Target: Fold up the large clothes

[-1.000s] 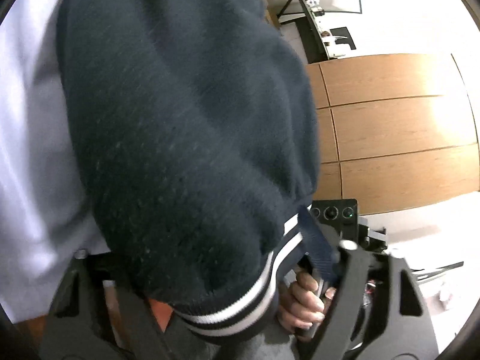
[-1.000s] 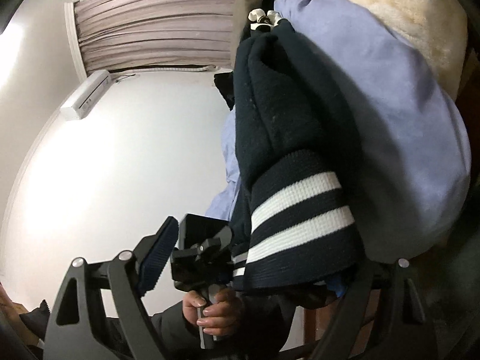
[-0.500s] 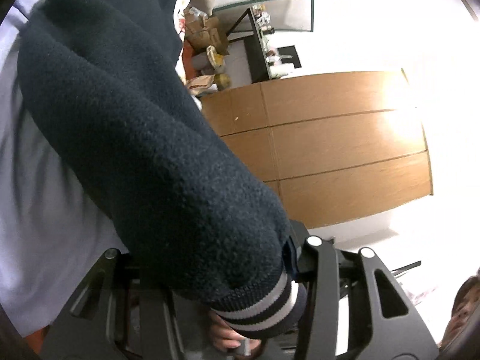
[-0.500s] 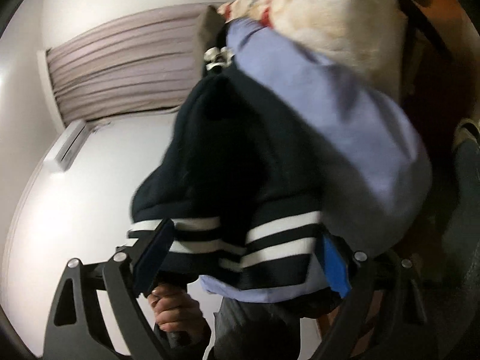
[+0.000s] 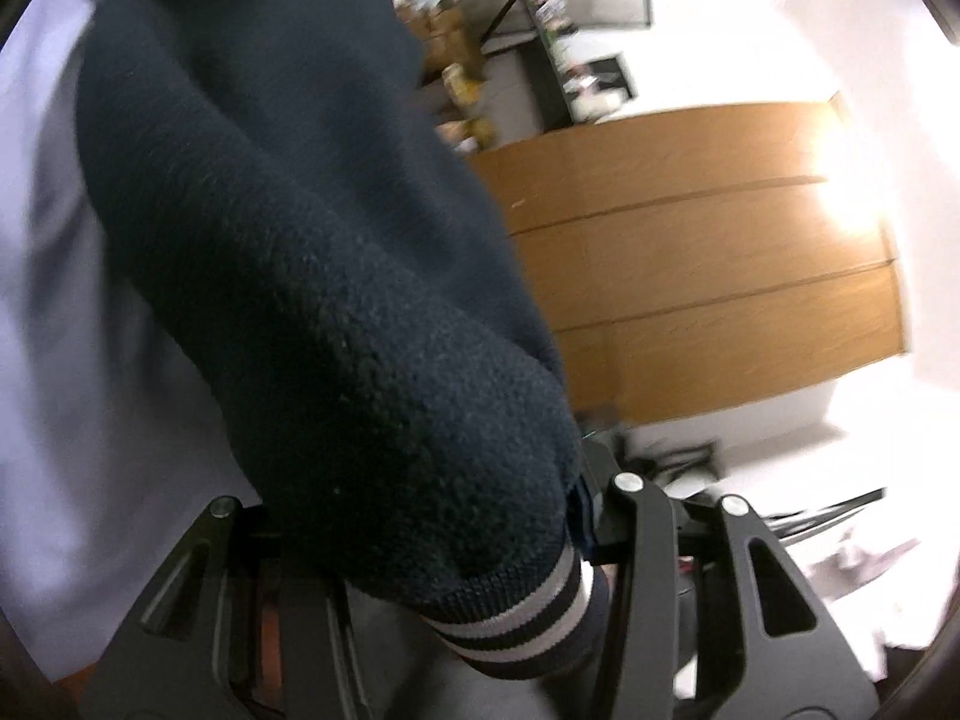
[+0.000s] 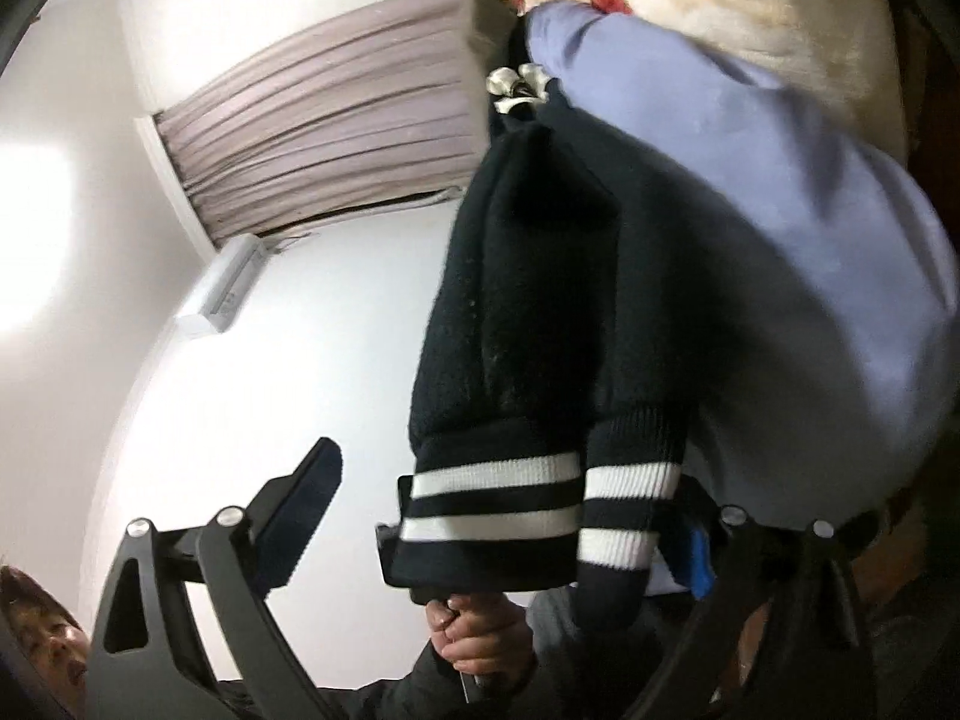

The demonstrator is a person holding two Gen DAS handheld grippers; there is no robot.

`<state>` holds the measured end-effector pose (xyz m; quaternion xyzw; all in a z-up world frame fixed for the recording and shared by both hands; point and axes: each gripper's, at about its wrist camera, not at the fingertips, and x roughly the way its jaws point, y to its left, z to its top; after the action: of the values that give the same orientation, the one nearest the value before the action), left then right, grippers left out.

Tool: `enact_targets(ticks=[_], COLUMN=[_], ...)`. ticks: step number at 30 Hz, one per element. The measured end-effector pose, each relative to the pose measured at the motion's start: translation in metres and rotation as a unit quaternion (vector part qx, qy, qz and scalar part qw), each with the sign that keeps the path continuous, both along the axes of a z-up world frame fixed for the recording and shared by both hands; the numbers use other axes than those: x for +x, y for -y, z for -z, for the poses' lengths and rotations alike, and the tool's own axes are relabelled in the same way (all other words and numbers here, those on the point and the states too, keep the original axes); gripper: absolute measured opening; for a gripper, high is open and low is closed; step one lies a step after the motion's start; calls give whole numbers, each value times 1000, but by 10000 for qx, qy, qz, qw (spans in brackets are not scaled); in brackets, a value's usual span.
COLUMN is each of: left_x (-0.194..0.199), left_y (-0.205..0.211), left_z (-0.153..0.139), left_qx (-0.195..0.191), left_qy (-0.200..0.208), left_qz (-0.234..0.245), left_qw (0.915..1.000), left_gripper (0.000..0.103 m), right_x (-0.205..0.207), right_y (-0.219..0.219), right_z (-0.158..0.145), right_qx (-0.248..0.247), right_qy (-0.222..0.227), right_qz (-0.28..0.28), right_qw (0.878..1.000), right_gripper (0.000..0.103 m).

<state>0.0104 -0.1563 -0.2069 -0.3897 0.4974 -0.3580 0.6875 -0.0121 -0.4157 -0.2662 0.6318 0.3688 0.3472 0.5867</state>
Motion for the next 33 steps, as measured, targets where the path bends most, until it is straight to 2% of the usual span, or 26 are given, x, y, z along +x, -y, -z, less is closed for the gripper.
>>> enact_targets(ticks=[1, 4, 6, 7, 8, 10, 11, 13, 14, 15, 16, 17, 19, 25, 33], left_x=[-5, -10, -9, -8, -8, -5, -2, 3, 5, 6, 5, 2, 1, -13, -49], left_y=[2, 5, 2, 1, 0, 0, -1, -3, -3, -4, -5, -8, -11, -33, -32], left_z=[6, 22, 31, 36, 38, 43, 45, 47, 48, 47, 43, 39, 29, -19, -82], left_qx=[367, 912, 906, 950, 1024, 1379, 1572, 1577, 1568, 1558, 1554, 1498, 1352, 1119, 930], left_qy=[-40, -152, -158, -125, -109, -87, -59, -64, -79, -55, 23, 93, 246, 619, 1179], left_qz=[74, 163, 119, 79, 71, 29, -14, -30, -25, -16, 3, 11, -1, -121, -17], left_qw=[9993, 9956, 9957, 9954, 9947, 9904, 9875, 9875, 9876, 9878, 9878, 9887, 9905, 9917, 9887], left_gripper=[44, 44, 45, 51, 55, 70, 70, 69, 64, 48, 41, 37, 28, 27, 26], right_x=[2, 10, 17, 18, 21, 27, 30, 31, 29, 27, 26, 21, 15, -9, -43], right_y=[-2, -11, -21, -25, -30, -35, -36, -36, -35, -33, -31, -29, -28, -34, -40], right_z=[0, -4, -6, -5, -4, 0, 2, 2, 1, -1, -3, -8, -21, -63, -138], right_qx=[-154, -981, -1784, -2033, -2321, -2569, -2590, -2539, -2514, -2493, -2475, -2449, -2375, -2135, -2399], right_qy=[-58, -243, -289, -275, -322, -377, -384, -372, -361, -373, -367, -288, -42, 346, 927], right_qz=[-39, -166, -263, -304, -355, -385, -406, -410, -374, -338, -316, -275, -263, -134, -334], right_qw=[9999, 9947, 9832, 9783, 9715, 9649, 9643, 9656, 9665, 9671, 9677, 9687, 9710, 9762, 9658], right_gripper=[93, 93, 92, 90, 82, 78, 74, 66, 59, 48, 37, 32, 29, 25, 24])
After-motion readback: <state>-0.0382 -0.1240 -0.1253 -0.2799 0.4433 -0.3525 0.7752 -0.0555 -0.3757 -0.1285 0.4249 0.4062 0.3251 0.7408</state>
